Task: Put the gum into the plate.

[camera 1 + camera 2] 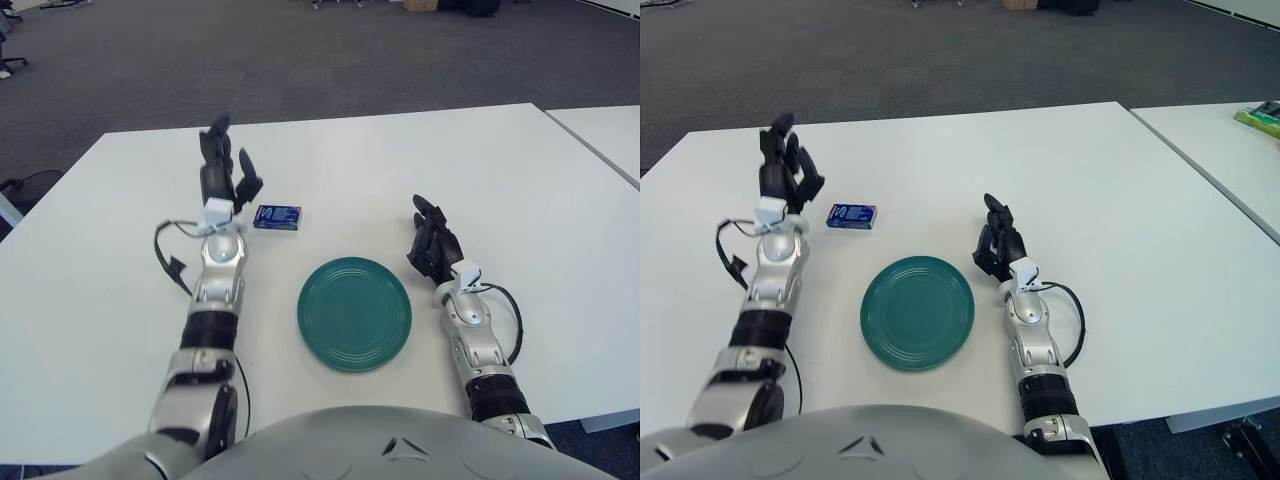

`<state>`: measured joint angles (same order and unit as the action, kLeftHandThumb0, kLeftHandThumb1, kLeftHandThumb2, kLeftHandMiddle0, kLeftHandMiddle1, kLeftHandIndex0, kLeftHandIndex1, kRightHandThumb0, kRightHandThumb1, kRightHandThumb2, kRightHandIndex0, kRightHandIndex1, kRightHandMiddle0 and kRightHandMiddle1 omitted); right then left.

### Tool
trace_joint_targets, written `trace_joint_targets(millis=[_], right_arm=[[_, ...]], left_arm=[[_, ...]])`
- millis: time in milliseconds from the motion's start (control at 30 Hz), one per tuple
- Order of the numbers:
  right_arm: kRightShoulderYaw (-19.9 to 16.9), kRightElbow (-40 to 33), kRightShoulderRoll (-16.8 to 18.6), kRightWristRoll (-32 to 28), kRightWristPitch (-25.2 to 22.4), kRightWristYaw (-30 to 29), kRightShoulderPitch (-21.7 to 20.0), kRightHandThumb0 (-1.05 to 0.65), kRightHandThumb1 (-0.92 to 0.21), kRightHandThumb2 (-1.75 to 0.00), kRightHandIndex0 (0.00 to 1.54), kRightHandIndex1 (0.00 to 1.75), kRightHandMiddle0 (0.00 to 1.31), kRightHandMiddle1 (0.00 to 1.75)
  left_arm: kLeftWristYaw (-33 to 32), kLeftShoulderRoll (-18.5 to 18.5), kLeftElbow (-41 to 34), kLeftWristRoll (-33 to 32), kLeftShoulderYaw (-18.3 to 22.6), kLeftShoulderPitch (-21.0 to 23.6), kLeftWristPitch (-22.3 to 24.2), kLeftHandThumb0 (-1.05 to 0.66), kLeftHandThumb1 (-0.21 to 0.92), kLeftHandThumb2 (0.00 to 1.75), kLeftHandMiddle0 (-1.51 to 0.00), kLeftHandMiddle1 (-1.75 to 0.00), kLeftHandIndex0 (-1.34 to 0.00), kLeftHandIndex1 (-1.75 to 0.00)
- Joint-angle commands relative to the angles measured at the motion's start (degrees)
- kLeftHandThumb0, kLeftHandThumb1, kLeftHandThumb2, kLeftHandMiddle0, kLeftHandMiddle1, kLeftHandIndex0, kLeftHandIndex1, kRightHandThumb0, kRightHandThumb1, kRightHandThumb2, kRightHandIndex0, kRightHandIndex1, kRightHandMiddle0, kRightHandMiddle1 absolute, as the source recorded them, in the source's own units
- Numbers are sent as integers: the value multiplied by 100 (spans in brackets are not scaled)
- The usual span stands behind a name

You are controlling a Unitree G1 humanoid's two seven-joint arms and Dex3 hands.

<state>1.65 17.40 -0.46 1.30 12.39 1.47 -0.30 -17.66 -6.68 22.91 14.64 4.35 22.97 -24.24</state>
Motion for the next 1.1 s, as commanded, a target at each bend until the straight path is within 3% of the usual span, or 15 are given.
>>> trace_joint_targets(millis=[0,200,433,567,667,833,1067], right_arm=[[6,286,-12,95,-411,-86,227,-65,-92,-100,10,0,0,33],[20,242,-15,142,-460,-156,284,-65,-92,-100,10,0,0,34],[44,196,-21,245,-541,-274,331,-64,-92,-99,9,0,0,35],[46,204,-5,279,-544,-302,340,-64,-92,-99,9,0,0,36],[42,255,-13,279,-491,-300,353,-65,-92,-99,9,0,0,37],[41,310,-18,281,-440,-316,359,-66,-92,-100,8,0,0,37],[53,285,-31,310,-450,-362,410,-66,-92,-100,8,0,0,37]], left_arm=[[-61,-724,650,768,-295,416,38,-88,92,74,-39,-2,-10,-88],[-2,-1492,2203,1736,-1042,1535,48,-100,92,72,-38,-1,-11,-90],[180,-1523,3837,2408,-1950,2601,129,-104,92,63,-34,0,-11,-92],[334,-1464,4336,2541,-2280,2812,132,-105,92,59,-34,0,-14,-94],[1029,-1374,4841,2640,-2609,2943,151,-104,92,53,-35,0,-14,-95],[2087,-1316,5225,2466,-2745,3087,237,-99,92,48,-33,0,-10,-94],[2470,-1224,5464,2541,-2979,3030,602,-92,92,44,-32,0,-6,-91]])
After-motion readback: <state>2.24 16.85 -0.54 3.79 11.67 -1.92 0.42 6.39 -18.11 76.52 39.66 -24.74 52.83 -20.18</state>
